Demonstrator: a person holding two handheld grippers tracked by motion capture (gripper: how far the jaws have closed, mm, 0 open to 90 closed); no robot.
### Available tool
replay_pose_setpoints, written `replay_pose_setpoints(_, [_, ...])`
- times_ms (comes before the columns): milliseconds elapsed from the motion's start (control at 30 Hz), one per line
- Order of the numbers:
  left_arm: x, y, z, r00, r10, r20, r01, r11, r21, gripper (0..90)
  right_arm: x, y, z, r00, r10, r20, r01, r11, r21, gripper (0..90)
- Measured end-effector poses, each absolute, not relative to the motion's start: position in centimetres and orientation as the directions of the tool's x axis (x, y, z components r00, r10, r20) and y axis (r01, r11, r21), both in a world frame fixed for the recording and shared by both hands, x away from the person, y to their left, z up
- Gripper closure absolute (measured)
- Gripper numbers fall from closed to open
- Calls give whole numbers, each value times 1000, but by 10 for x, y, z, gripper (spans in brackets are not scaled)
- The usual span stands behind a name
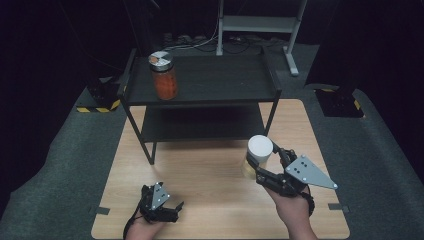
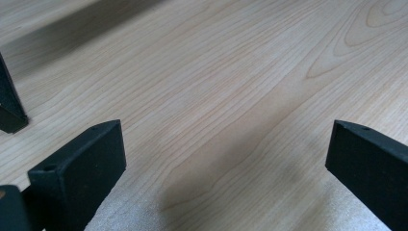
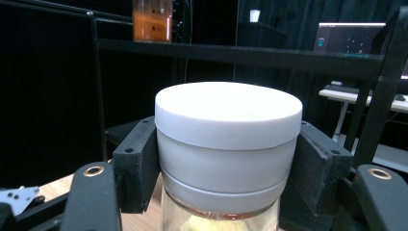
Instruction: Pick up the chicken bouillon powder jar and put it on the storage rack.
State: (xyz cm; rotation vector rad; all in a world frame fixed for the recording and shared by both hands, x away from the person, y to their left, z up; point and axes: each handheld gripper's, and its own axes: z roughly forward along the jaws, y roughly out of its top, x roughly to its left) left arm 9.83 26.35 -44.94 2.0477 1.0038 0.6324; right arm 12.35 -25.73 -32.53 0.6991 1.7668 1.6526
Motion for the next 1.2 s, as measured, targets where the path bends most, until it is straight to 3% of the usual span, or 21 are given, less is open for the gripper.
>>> replay_pose_setpoints(1200, [98,265,-450,572,814,95,440,-403,802,6,150,-232,-270,-616,782,-98,-110,37,993,339])
